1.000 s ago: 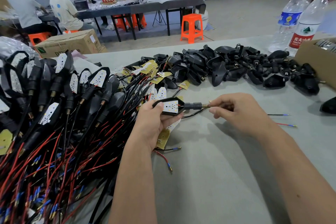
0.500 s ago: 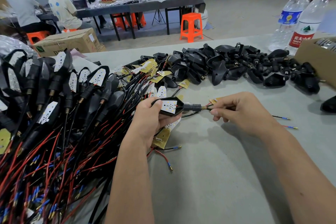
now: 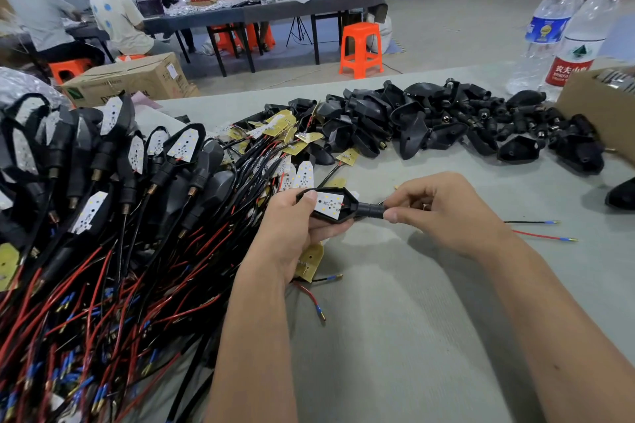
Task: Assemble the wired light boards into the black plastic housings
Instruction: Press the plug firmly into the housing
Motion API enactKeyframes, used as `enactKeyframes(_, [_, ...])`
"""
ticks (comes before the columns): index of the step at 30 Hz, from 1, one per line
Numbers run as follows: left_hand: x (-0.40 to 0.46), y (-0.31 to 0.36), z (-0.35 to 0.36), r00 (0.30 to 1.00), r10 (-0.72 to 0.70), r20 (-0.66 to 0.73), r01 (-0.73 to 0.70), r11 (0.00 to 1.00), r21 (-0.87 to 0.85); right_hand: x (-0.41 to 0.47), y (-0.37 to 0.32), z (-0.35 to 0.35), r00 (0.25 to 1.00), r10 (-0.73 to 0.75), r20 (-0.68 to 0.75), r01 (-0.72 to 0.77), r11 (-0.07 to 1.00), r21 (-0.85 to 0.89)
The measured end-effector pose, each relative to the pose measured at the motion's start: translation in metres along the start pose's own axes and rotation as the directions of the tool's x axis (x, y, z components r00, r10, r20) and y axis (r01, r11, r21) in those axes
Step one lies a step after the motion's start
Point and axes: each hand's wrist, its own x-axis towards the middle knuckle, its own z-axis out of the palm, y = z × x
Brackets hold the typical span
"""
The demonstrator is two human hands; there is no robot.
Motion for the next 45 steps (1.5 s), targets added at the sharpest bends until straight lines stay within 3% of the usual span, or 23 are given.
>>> enactKeyframes(4, [0.000, 0.003, 0.004, 1.000, 0.005, 0.025, -0.003, 0.999, -0.050, 0.000, 0.001, 0.001, 0.998, -0.011, -0.067, 0.014, 0.999, 0.037])
enactKeyframes(9, [0.000, 0.005, 0.004, 0.999, -0.012, 0.041, 0.015, 0.997, -0.071, 0.001, 0.002, 0.001, 0.999, -0.017, -0.047, 0.021, 0.997, 0.077])
enactKeyframes(16, [0.002, 0.004, -0.004, 1.000, -0.013, 0.000, 0.013, 0.997, -0.074, 0.003, 0.010, -0.006, 0.999, 0.029, 0.030, -0.026, 0.995, -0.096])
enactKeyframes(23, [0.000, 0.003, -0.001, 1.000, -0.013, 0.007, 0.013, 0.994, -0.112, 0.001, 0.014, -0.005, 1.000, 0.018, -0.001, -0.018, 0.999, 0.028])
enactKeyframes(35, [0.004, 0.003, -0.004, 0.996, 0.028, -0.087, -0.038, 0.993, -0.113, 0.001, 0.007, 0.001, 1.000, 0.016, -0.011, -0.016, 0.998, 0.056])
enactKeyframes(45, [0.003, 0.000, -0.004, 1.000, 0.012, -0.027, -0.015, 0.993, -0.118, -0.006, 0.004, -0.001, 0.997, 0.076, -0.007, -0.074, 0.983, 0.166])
